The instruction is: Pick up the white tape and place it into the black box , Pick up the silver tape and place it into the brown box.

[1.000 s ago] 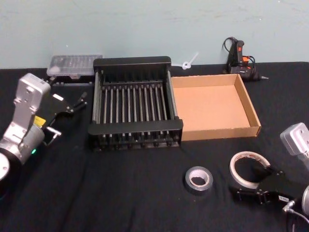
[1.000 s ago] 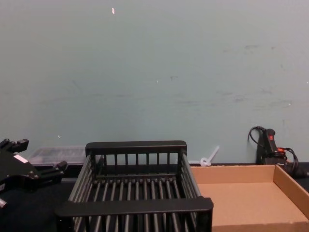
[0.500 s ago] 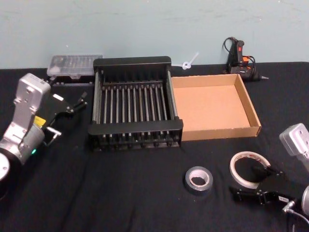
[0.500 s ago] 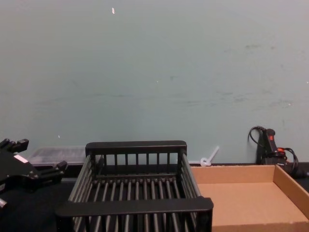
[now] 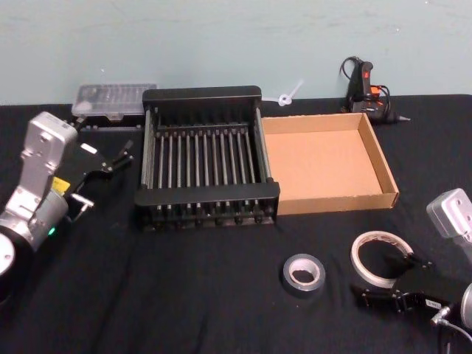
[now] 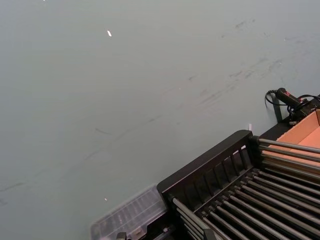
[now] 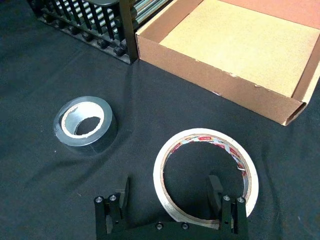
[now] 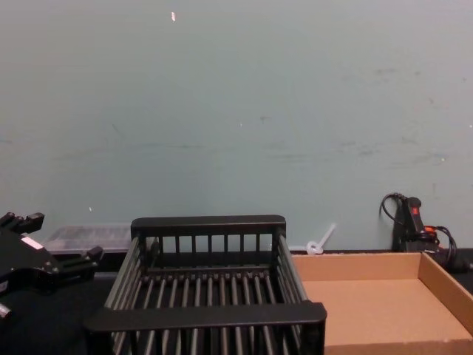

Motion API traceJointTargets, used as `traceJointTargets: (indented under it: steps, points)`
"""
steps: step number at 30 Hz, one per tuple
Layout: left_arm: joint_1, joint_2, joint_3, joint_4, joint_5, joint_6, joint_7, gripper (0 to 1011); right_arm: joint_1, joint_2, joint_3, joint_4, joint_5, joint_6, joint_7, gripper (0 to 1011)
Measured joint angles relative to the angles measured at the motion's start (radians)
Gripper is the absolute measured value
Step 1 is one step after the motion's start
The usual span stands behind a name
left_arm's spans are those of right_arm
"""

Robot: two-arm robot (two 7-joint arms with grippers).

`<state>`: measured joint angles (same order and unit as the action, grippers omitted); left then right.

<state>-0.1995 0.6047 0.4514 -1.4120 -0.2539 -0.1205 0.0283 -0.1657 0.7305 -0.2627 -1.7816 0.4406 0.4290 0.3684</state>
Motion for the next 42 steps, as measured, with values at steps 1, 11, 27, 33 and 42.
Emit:
traceJointTargets:
  steps: [1,11,27,33,42]
  points:
    - [0.000,0.000,0.000,0.000,0.000,0.000,0.000,1001,0.000,0.000,0.000,0.000,0.000,0.000,0.000,1002]
    - [0.000,0.000,0.000,0.000,0.000,0.000,0.000,1001,-0.001,0.000,0.001,-0.001,0.000,0.000,0.000,1002]
    - [0.000,0.000,0.000,0.000,0.000,0.000,0.000,1001,-0.001,0.000,0.001,-0.001,0.001,0.000,0.000,762]
    - [0.000,0.000,0.000,0.000,0.000,0.000,0.000,1001,-0.001,0.000,0.001,-0.001,0.002,0.000,0.000,568]
    - [0.000,0.000,0.000,0.000,0.000,0.000,0.000,1001,-0.001,0.000,0.001,-0.001,0.002,0.000,0.000,257]
